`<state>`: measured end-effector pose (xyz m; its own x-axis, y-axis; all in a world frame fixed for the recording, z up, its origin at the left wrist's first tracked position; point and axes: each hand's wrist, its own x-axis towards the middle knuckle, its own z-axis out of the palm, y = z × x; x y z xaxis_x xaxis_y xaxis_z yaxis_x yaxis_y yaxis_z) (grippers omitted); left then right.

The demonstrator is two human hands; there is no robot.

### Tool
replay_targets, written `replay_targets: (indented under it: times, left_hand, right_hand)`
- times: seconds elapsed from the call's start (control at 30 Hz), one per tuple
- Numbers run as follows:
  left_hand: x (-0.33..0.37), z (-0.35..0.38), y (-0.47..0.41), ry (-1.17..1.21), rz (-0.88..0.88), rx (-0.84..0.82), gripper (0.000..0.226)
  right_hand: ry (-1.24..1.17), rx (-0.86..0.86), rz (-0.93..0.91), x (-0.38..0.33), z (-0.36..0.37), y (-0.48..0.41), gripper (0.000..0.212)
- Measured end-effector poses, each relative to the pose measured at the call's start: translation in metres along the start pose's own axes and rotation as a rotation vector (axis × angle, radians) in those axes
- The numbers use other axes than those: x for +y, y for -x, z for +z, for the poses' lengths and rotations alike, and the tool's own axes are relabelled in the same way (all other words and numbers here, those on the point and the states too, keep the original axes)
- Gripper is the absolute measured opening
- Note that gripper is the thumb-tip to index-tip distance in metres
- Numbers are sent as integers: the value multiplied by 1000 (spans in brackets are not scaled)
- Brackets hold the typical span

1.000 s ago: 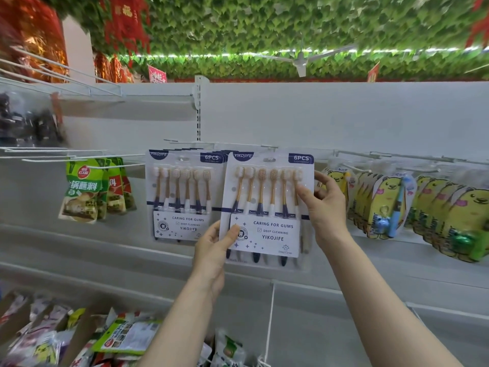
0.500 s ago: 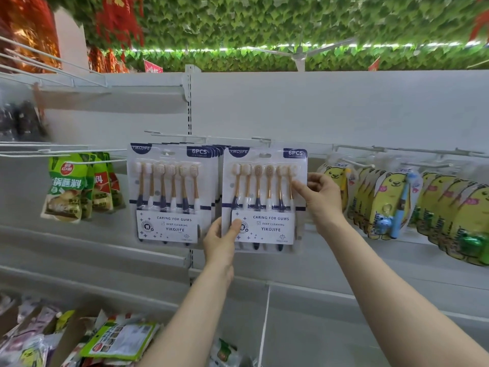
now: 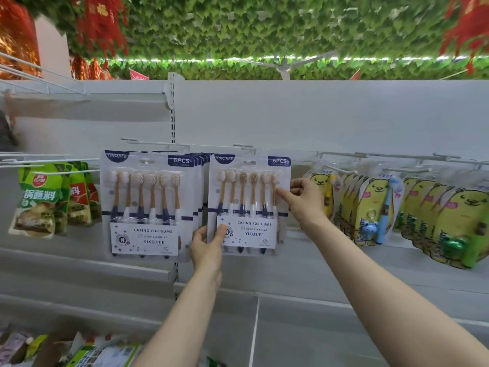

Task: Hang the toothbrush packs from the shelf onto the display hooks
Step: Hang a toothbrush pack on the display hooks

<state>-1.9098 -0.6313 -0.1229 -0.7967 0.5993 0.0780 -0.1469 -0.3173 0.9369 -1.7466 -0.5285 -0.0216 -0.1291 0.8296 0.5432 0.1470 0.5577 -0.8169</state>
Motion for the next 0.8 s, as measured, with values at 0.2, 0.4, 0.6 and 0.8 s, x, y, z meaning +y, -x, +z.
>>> replay_targets:
  times: [0.2,0.4,0.6,0.8]
  left_hand:
    - [8,-1,9,-7,-16,19,56]
    - [9,-5,44,-161,-89,93,86]
    - [41,-14,97,-659,215,-141,78]
    - [84,2,160,-1193,665,-429,68]
  right_hand:
    - [103,-21,23,-6,-3,9,31]
    - [267,-64,48,-15,-30,41,49]
    - [653,-206,-62,-43,-90,89,59]
    - [1085,-317,-252,-78,-171,143,53]
